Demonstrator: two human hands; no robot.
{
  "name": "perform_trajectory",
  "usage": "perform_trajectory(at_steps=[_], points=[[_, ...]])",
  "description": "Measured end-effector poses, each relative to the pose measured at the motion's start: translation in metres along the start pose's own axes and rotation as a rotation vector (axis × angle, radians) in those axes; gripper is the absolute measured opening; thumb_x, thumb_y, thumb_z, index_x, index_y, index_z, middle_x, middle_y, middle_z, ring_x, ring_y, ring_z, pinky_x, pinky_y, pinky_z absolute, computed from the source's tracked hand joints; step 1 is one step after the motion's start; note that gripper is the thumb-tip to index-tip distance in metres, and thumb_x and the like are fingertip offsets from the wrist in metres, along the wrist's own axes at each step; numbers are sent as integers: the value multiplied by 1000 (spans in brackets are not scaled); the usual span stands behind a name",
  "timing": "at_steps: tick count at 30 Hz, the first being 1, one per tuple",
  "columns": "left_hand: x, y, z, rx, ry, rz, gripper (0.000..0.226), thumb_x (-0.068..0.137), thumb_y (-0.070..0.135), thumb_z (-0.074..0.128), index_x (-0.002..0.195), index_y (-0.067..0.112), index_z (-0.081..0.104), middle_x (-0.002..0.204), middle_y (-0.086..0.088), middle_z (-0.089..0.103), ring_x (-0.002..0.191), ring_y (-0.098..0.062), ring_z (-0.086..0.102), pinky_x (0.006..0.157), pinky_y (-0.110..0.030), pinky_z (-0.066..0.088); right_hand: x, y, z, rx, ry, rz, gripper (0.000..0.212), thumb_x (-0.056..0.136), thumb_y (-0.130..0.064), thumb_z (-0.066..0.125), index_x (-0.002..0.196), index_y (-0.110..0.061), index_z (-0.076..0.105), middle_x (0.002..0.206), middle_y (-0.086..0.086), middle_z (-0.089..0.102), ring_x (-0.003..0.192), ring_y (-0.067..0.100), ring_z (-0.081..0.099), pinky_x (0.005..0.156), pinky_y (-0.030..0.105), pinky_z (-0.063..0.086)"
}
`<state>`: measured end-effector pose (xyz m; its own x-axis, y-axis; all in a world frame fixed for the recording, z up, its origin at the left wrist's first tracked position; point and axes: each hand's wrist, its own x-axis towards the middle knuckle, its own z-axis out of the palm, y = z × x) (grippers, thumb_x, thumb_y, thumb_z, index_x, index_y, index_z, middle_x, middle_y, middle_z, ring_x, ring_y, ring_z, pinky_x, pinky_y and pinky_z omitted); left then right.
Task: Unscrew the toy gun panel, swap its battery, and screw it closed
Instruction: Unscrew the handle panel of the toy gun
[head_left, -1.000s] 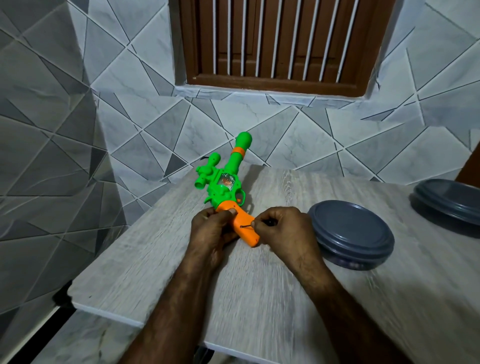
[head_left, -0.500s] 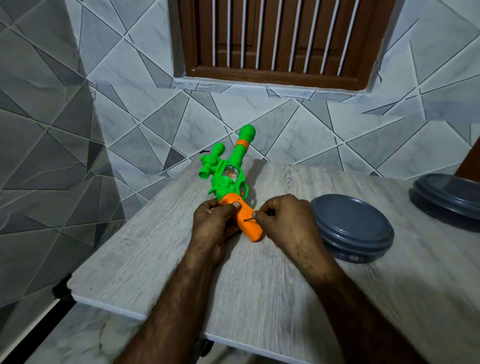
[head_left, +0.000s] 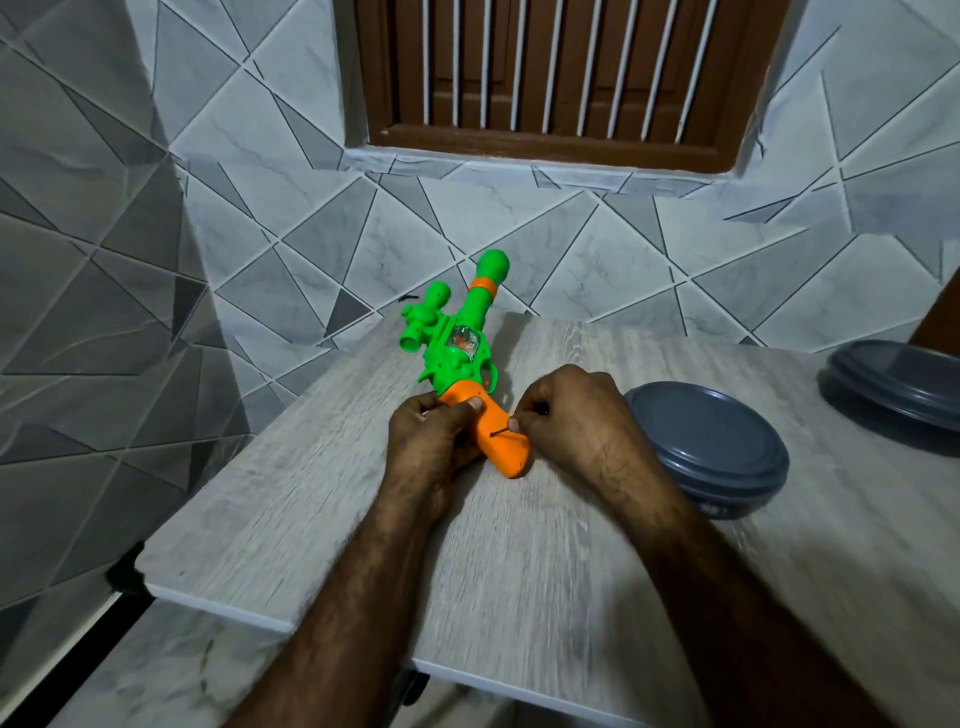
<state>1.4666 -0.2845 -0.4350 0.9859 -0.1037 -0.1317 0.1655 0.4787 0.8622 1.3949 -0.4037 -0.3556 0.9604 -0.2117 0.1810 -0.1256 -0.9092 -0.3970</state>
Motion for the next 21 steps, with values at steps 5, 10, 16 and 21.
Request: perform_trajectory(at_steps=[5,10,16,21], points=[[-1,1,0,5,2,3,35,84,1,71,116,-7,57,102,-26,68,91,-36,70,71,-44,62,2,2,1,18,3,-2,20,86,-37,68,93,-20,76,93,5,72,91,22,64,79,34,55],[0,-1,-1,-6,-10,-3,39,83,1,71,118,-7,56,108,-30,68,90,-37,70,72,-46,61,1,-1,0,-55,-22,-86,20,88,-33,64,105,-29,73,105,3,71,101,24,62,87,32,51],[1,-2,-1,0,-16,5,41,82,3,72,118,-7,56,109,-31,67,87,-34,70,71,-43,61,-2,-5,3,-94,-13,-137,25,92,-33,61,114,-28,70,112,2,70,109,24,59,94,35,49],[2,-3,-2,11,-7,10,38,82,4,73,115,-7,57,108,-31,67,85,-33,71,77,-51,60,-5,-1,11,-43,-16,-125,23,97,-35,53,113,-24,66,108,5,69,104,25,60,87,34,49]])
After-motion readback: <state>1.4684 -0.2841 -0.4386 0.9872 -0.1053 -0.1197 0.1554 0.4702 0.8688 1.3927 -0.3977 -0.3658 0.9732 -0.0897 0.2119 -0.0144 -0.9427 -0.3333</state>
